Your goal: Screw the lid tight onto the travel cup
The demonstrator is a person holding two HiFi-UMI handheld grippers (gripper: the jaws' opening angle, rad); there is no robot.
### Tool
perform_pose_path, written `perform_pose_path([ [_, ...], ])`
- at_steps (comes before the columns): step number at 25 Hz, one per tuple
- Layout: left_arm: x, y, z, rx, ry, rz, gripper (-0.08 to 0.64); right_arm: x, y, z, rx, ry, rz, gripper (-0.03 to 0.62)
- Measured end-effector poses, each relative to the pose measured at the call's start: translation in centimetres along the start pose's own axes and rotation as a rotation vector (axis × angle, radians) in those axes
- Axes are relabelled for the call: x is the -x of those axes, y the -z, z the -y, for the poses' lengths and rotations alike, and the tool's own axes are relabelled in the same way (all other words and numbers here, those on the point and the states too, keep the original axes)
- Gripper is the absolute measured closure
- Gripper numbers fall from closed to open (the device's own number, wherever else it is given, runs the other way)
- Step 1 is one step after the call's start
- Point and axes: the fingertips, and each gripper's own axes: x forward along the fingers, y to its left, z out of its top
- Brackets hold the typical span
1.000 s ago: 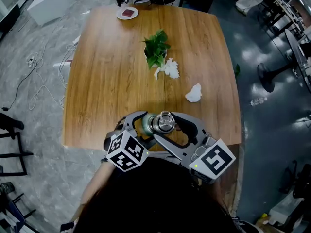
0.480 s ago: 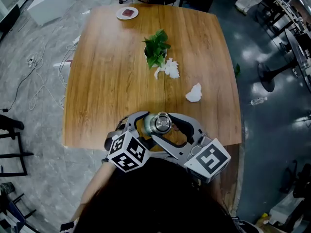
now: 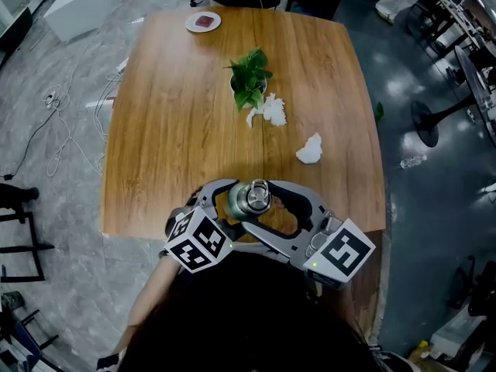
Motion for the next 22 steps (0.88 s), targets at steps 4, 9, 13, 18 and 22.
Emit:
perform_pose_path([
  [4, 0.3, -0.3, 0.9, -0.001, 0.082, 0.045, 0.172, 0.3, -0.3, -0.1, -0.018, -0.048, 0.031, 0.319],
  [9, -0.1, -0.2, 0.8, -0.001, 0.057, 0.023, 0.172, 0.1, -0.2, 0.4, 0.004, 0.005, 0.036, 0.324],
  [13, -0.2, -0.1, -0.8, 0.043, -0.064, -0.009, 0.172, -0.3, -0.4, 1.0, 0.041, 0.137, 0.053, 0.350],
  [18, -0.1, -0.1, -1.0, 0.039, -0.066, 0.003, 0.172, -0.5, -0.2, 0.7, -0.004, 0.130, 0.070, 0.348],
  [22, 0.4, -0.4, 0.3, 0.002, 0.119, 0.081, 0.172, 0.3, -0.3, 0.1, -0.046, -0.032, 0.078, 0.321],
])
